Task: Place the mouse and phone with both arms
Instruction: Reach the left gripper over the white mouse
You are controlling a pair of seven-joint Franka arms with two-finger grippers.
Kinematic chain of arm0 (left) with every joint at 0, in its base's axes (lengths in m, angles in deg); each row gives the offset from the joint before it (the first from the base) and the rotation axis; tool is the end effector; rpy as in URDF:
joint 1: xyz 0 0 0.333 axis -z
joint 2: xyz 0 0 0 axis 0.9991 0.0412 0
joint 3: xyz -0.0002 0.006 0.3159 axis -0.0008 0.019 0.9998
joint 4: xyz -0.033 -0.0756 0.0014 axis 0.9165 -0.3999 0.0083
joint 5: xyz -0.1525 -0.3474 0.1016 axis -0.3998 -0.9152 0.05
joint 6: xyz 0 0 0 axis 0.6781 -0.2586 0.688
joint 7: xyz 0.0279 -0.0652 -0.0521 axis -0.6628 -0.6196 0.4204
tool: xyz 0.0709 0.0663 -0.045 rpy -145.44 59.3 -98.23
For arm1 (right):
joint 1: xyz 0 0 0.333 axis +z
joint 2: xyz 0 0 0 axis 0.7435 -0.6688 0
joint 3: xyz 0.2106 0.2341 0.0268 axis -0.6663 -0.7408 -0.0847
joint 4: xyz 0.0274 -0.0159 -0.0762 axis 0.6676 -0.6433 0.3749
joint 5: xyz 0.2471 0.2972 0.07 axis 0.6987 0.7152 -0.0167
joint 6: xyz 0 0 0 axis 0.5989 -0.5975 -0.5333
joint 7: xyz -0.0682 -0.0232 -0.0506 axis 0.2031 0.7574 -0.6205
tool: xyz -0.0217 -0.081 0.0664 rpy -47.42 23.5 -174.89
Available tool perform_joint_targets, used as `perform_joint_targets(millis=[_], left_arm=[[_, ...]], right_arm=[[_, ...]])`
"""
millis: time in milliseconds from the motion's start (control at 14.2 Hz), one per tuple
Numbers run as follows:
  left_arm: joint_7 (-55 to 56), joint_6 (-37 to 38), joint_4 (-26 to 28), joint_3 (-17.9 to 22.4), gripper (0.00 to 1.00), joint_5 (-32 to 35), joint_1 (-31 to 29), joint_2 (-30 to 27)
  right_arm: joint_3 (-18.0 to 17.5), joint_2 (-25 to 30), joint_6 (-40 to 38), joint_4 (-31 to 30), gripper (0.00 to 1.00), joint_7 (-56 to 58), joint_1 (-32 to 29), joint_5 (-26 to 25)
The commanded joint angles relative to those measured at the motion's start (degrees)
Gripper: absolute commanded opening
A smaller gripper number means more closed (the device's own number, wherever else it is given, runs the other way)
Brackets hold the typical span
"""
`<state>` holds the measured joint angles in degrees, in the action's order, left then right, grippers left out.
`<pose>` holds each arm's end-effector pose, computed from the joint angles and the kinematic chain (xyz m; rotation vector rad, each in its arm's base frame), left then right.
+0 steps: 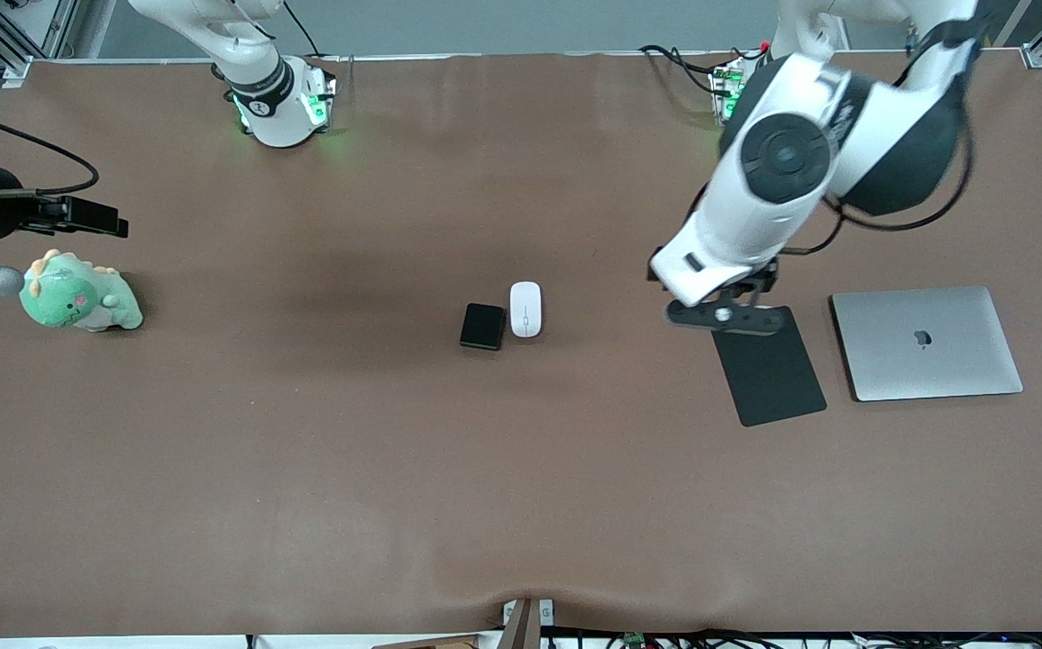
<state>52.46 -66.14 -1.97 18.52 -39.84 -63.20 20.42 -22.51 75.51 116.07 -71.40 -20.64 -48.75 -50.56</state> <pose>0.5575 -0.3281 0.4643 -3.0523 0.2800 0.1763 0.5662 0.0050 0.6032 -3.0501 0.0965 0.4669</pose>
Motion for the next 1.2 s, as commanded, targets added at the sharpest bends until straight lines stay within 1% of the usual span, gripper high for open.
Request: perform_joint_targets(millis=[0,71,212,283,565,848,989,1130], left_arm=[[1.0,-5.1,2.3,0.0,1.0,-1.0,1.8,2.3],[2.0,-7.9,3.9,0.0,1.0,-1.4,2.5,3.3],[4.6,-16.2,8.8,-0.1,1.0,-1.5,4.0,4.3],[7.1,-19.9,10.2,-0.1,1.0,-1.6,5.0,5.3],[16.3,-27.9,10.2,-0.3,1.0,-1.7,10.0,11.2],[20.4,-36.2,10.0,-0.4,1.0,-1.7,13.5,16.6],[23.6,-40.6,9.8,-0.4,0.94,-1.7,14.8,18.8],[26.5,-43.2,9.7,-0.4,0.94,-1.8,16.1,20.7]], right_arm=[[-0.2,0.4,-0.4,0.1,1.0,0.1,-0.2,2.3],[-0.2,0.4,-0.1,0.1,1.0,0.3,-0.2,2.8],[-0.3,0.4,-0.6,0.1,1.0,0.5,-0.2,2.8],[-0.3,0.5,-0.7,0.1,1.0,0.5,-0.1,3.0],[-0.6,0.5,-0.9,0.1,1.0,0.1,0.1,3.2],[-0.7,0.1,-0.8,-0.2,1.0,-0.4,1.1,3.3],[-0.7,0.1,-0.7,-0.4,1.0,-0.4,2.1,3.3],[-0.6,0.0,-0.4,-0.5,1.0,-0.4,3.0,3.3]])
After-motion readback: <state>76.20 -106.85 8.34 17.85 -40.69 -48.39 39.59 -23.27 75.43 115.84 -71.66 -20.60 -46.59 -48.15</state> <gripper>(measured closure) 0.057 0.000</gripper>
